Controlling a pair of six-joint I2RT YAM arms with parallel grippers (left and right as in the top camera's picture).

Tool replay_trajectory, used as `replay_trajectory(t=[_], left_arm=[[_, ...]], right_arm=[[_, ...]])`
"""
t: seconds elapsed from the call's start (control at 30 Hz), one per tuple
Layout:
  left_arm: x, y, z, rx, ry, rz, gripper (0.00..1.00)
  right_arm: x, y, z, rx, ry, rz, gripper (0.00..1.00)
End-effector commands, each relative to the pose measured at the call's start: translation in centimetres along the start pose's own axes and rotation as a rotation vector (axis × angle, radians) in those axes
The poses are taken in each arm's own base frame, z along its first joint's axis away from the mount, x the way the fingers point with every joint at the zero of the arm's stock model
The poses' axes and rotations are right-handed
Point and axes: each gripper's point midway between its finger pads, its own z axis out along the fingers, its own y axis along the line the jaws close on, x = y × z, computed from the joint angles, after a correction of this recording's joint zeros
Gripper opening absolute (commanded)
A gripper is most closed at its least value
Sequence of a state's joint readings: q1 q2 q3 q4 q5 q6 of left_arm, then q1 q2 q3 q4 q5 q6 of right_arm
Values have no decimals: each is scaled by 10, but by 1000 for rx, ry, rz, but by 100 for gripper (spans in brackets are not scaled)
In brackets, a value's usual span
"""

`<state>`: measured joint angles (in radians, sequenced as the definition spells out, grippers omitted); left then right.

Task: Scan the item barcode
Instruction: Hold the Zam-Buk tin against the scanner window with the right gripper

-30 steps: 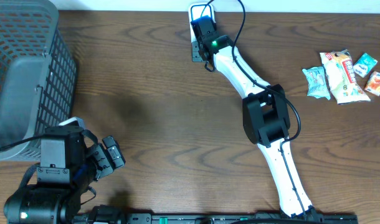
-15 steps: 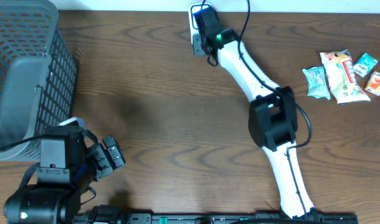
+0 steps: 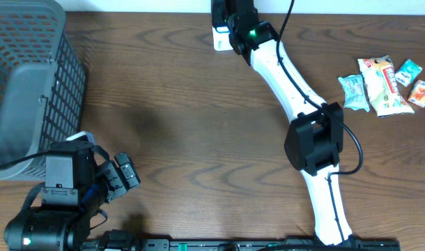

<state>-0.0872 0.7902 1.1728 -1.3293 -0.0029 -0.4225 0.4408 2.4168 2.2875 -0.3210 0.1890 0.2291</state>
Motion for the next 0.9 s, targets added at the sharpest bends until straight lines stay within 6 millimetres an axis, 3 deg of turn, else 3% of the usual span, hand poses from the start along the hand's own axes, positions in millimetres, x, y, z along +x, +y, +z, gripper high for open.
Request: replay_trajectory(t=[0.0, 0.2, 0.33, 0.53, 0.67, 0.87], left_arm=[[0, 1, 0, -4, -1, -4, 98], [0, 1, 0, -4, -1, -4, 98], [0, 1, 0, -4, -1, -4, 98], [0, 1, 0, -4, -1, -4, 98], [0, 1, 0, -4, -1, -4, 98], [0, 1, 0, -4, -1, -4, 98]], right_arm=[[8, -2, 24, 6, -59, -17, 47], [12, 1, 47, -9, -151, -62, 51], [20, -2, 59, -7, -176, -76, 49], [13, -23, 62, 38, -202, -61, 49], [20, -39, 65, 62, -167, -40, 47], [27, -41, 67, 56, -133, -37, 47]])
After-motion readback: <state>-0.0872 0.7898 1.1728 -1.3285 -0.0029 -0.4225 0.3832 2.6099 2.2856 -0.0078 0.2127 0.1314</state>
